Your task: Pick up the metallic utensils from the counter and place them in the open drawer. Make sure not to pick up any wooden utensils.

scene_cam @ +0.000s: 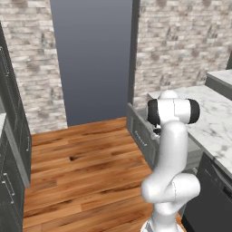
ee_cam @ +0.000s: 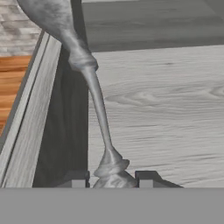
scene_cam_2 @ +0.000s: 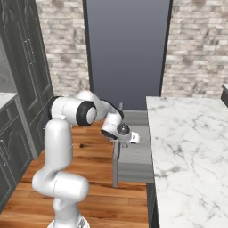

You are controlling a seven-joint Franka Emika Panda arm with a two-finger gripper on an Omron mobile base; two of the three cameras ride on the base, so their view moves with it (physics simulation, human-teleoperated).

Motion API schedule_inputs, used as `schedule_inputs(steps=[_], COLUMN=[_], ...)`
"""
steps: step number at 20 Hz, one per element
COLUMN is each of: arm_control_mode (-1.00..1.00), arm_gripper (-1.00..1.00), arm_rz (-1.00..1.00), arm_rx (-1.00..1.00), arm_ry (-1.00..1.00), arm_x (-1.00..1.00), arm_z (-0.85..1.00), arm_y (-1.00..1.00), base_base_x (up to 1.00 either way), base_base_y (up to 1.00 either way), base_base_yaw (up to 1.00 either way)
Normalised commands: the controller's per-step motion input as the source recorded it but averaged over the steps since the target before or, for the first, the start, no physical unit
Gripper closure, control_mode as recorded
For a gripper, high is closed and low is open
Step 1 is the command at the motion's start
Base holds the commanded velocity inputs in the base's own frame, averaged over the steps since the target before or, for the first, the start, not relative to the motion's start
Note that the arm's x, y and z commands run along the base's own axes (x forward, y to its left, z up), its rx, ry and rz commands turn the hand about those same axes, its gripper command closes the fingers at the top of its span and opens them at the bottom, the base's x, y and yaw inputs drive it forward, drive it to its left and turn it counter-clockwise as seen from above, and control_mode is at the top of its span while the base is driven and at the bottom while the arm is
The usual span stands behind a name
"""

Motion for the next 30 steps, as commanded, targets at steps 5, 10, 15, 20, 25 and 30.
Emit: schedule_inputs(steps=[5,10,15,20,25,30], arm_control_mode=[-1.0,-1.0,-1.0,-1.0,-1.0,-1.0], arm_gripper=[1.0,1.0,1.0,1.0,1.0,1.0], arm_rz=[-0.02,-0.01,0.0,0.0,0.0,0.0], arm_rx=[-0.04,-0.05,-0.03,0.0,0.0,0.0], arm_ry=[0.0,0.03,0.15,0.22,0.1,0.06], arm_x=[0.0,0.01,0.03,0.0,-0.01,0.0], arm_z=[-0.42,-0.36,-0.13,0.0,0.33,0.17], arm_y=[1.0,1.0,0.96,0.82,0.27,-0.58], base_base_x=[0.0,0.0,0.0,0.0,0.0,0.0], base_base_y=[0.0,0.0,0.0,0.0,0.0,0.0], base_base_yaw=[0.0,0.0,0.0,0.0,0.0,0.0])
